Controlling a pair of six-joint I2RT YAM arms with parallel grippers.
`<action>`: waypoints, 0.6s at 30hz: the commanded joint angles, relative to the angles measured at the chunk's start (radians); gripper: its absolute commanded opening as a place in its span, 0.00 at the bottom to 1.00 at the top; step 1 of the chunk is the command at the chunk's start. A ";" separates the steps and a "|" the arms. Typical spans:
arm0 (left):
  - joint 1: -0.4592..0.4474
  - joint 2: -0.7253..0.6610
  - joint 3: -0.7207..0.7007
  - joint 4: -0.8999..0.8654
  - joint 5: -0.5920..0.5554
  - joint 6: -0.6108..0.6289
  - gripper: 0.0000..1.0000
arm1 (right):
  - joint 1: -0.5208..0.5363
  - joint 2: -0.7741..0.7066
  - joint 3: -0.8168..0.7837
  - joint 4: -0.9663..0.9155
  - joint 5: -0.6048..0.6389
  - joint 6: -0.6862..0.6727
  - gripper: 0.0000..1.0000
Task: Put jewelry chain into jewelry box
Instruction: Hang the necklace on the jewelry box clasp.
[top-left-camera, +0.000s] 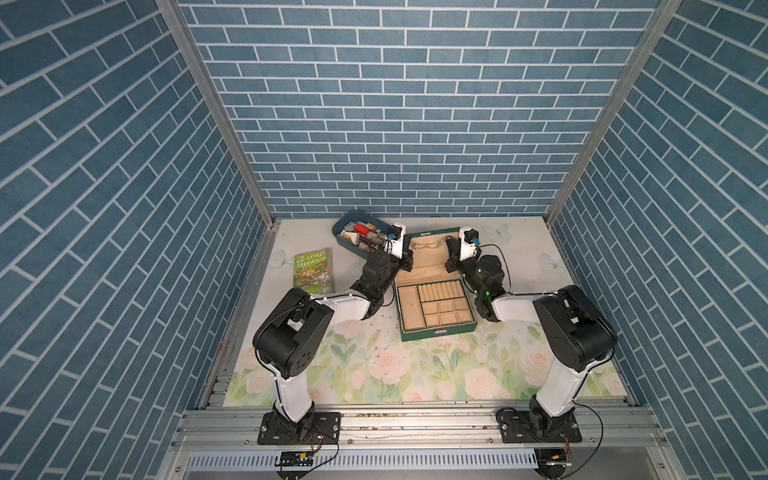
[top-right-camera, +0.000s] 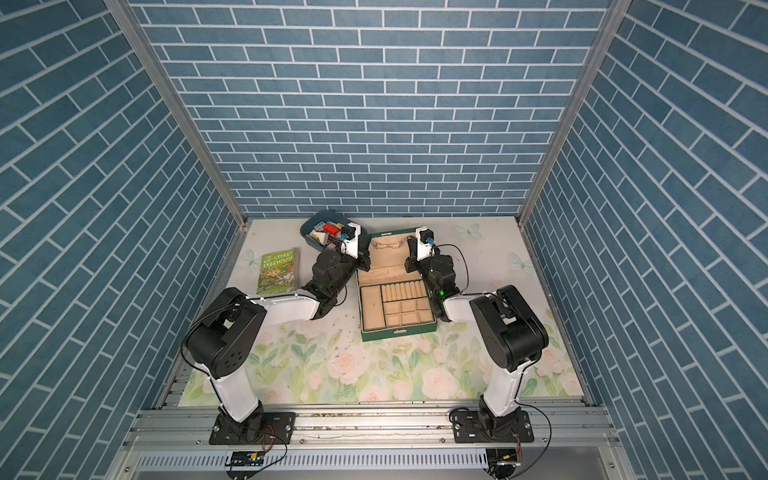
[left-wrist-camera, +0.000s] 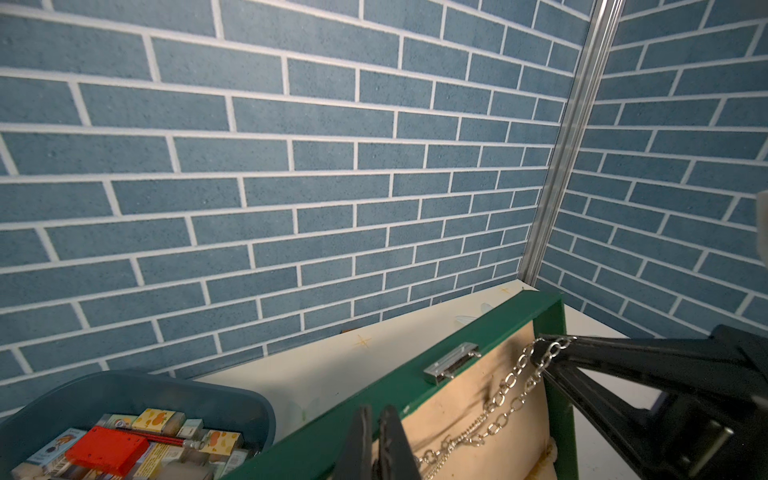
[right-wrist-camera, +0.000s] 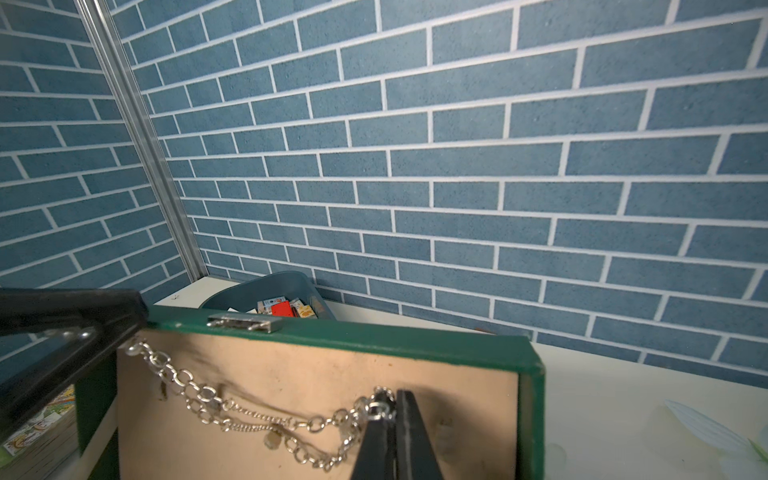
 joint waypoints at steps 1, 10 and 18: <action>0.005 0.028 0.018 -0.032 -0.007 0.000 0.00 | 0.005 0.021 0.022 -0.004 0.003 0.038 0.00; 0.005 0.050 0.026 -0.076 0.003 -0.010 0.00 | 0.006 0.032 0.012 -0.017 0.002 0.051 0.00; 0.004 0.050 0.014 -0.064 0.013 -0.009 0.00 | 0.009 0.028 -0.003 -0.012 0.003 0.049 0.00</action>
